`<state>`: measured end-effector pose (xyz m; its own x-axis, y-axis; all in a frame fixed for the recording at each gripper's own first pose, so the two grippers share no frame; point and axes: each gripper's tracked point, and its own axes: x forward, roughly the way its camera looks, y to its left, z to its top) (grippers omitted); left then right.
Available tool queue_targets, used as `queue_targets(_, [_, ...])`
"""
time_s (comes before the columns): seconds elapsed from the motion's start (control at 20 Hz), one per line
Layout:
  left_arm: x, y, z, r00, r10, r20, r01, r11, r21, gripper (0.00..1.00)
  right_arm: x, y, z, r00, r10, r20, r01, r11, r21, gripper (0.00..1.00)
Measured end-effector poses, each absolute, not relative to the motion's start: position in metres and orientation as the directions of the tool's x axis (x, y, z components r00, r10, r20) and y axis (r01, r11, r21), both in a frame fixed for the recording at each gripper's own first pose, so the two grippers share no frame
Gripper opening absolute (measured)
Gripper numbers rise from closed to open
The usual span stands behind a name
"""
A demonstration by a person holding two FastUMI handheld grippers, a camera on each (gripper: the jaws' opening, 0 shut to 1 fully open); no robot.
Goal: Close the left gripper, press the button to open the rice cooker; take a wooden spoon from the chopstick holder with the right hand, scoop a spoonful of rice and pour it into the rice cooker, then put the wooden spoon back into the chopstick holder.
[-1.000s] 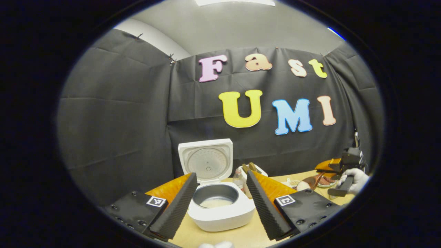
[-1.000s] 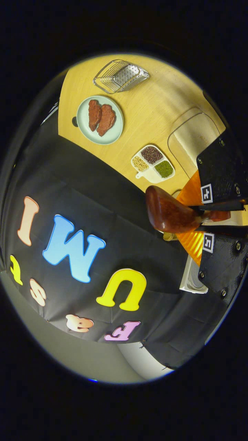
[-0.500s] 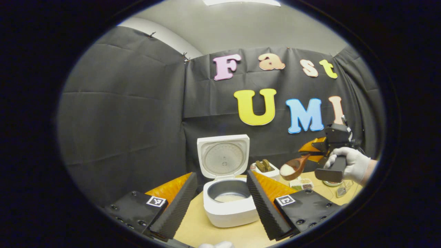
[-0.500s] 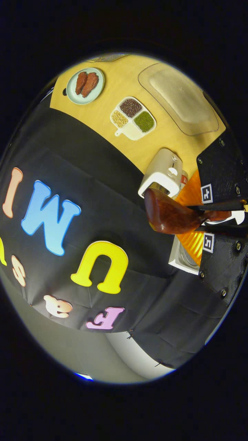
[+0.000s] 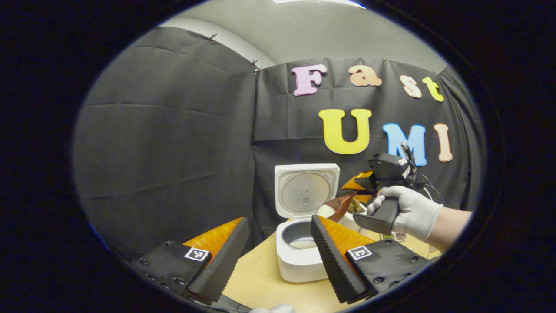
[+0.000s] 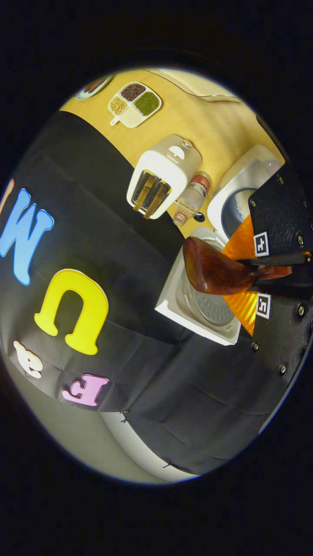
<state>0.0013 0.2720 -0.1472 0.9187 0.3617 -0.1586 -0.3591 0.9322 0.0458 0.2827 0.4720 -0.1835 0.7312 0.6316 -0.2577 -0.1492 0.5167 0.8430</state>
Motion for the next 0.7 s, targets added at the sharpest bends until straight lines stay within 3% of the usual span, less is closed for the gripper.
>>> queue_targets(0.4, [-0.017, 0.293, -0.144, 0.895, 0.418, -0.157, -0.412, 0.908, 0.071, 0.99, 0.305, 0.477, -0.219, 0.795, 0.525, -0.305, -0.183, 0.686, 0.704, 0.16])
queue_targets(0.7, [-0.025, 0.296, -0.147, 0.888, 0.430, -0.165, -0.419, 0.903, 0.097, 0.99, 0.298, 0.483, -0.228, 0.838, 0.461, -0.293, -0.322, 0.850, 0.417, 0.16])
